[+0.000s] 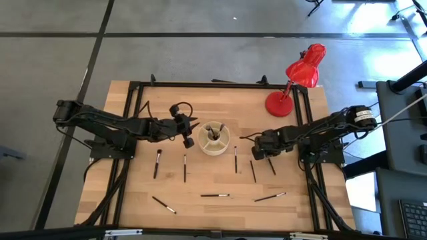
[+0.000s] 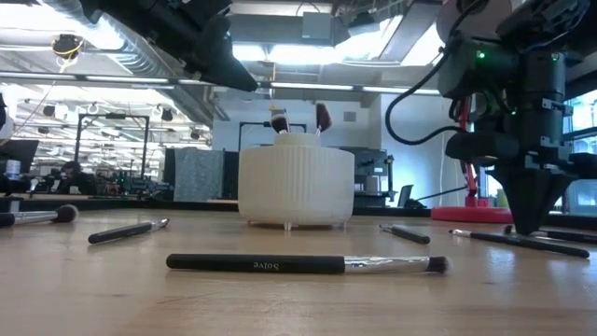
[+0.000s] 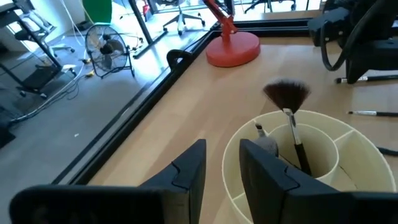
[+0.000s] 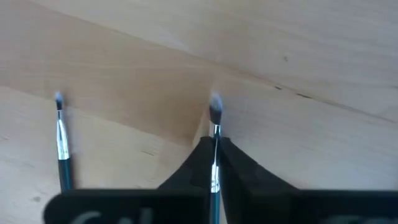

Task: Put items in baskets/containers
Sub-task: Put the eyeshadow brush into the white organizer

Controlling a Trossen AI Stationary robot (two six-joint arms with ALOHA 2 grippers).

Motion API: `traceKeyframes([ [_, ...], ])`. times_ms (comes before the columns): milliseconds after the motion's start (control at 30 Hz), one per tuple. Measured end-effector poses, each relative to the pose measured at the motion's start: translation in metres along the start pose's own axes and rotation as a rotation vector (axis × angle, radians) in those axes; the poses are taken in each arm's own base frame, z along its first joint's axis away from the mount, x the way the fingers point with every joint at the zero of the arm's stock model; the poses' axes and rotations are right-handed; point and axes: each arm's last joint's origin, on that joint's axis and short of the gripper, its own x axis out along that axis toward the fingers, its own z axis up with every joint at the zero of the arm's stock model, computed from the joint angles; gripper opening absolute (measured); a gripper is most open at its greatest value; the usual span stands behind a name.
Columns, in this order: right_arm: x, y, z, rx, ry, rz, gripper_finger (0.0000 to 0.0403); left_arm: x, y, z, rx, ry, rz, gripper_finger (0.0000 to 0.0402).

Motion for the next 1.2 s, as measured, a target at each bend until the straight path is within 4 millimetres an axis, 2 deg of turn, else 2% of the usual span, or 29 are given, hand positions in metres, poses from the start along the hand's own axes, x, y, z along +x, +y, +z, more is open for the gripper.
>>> traceKeyframes([
  [133,-0.004,0.005,0.002,-0.053,-0.029,0.016,0.0008,0.0,0.0,-0.002,0.02,0.014,0.012,0.0091],
  [300,-0.026,0.03,0.012,-0.142,-0.166,0.062,0.0006,0.0,0.004,-0.002,0.025,0.01,0.136,0.009],
  [433,-0.056,0.054,0.019,-0.188,-0.348,0.123,0.0004,-0.001,0.007,-0.007,0.077,0.057,0.215,0.0088],
  [733,-0.128,0.1,0.013,-0.328,-0.844,0.212,0.0004,-0.004,0.013,-0.015,0.165,0.125,0.354,0.0088],
  [833,-0.144,0.115,0.007,-0.375,-1.012,0.276,0.0006,-0.01,0.017,-0.018,0.209,0.158,0.386,0.0087],
  [967,-0.149,0.129,0.001,-0.395,-1.229,0.318,0.0007,-0.019,0.027,-0.016,0.173,0.158,0.41,0.0083],
  [1067,-0.145,0.138,0.006,-0.406,-1.326,0.382,0.0008,-0.025,0.035,-0.011,0.106,0.138,0.407,0.0081],
  [1200,-0.125,0.145,0.014,-0.373,-1.409,0.467,0.0009,-0.032,0.043,-0.013,0.087,0.162,0.391,0.0083],
])
